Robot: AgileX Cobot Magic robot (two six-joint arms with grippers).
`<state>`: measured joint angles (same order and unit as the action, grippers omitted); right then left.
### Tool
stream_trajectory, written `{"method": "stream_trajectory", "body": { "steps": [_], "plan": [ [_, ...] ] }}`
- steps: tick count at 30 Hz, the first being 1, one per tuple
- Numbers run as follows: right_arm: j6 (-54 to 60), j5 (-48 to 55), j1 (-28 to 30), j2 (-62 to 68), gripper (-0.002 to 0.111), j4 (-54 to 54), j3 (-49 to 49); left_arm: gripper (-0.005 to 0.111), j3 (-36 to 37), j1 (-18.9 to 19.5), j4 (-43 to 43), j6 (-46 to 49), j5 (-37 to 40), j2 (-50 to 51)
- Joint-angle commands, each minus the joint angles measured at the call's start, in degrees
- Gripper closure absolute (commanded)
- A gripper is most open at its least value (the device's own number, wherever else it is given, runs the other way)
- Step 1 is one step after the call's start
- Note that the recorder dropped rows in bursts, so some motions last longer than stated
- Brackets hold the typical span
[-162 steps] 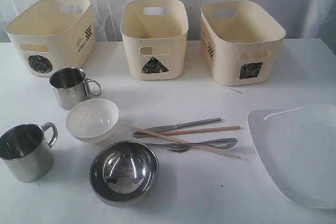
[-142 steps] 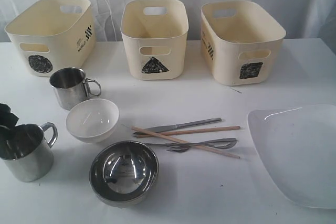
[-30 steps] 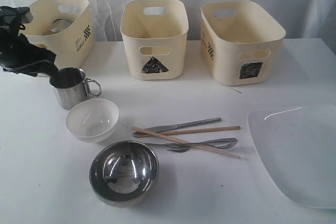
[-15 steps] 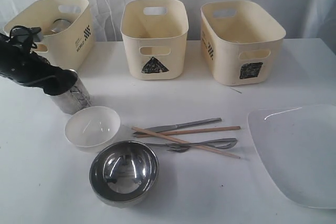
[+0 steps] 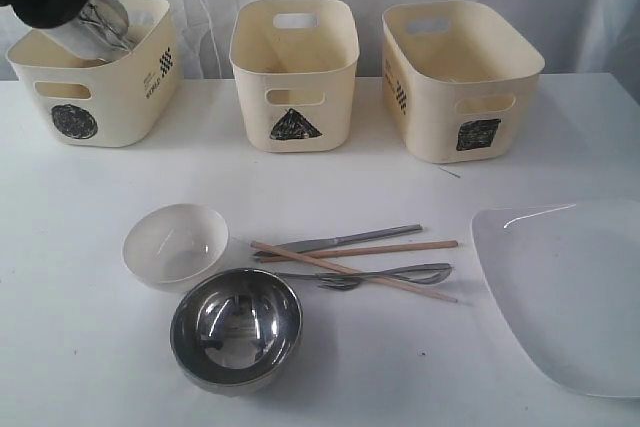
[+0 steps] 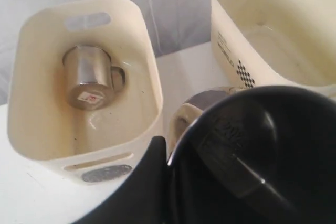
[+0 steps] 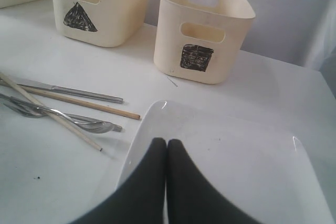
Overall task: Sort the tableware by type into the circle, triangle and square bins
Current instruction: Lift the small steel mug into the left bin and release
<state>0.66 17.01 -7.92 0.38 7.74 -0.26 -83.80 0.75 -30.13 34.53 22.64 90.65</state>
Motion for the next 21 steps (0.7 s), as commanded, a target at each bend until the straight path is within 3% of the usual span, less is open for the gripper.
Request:
{"method": "stream_trajectory", "body": {
  "steps": [1,9,21],
  "plan": [
    [-0.19,-0.38,-0.10,-0.38,0.108,-0.02,0.26,0.107,-0.26,0.28,-0.65,0.08,-6.71,0.45],
    [-0.19,-0.38,-0.10,-0.38,0.108,-0.02,0.26,0.107,-0.76,0.28,-0.46,1.53,-23.29,7.47],
    [-0.19,-0.38,-0.10,-0.38,0.108,-0.02,0.26,0.107,-15.91,0.62,-0.46,4.06,-25.13,26.76]
  ]
}}
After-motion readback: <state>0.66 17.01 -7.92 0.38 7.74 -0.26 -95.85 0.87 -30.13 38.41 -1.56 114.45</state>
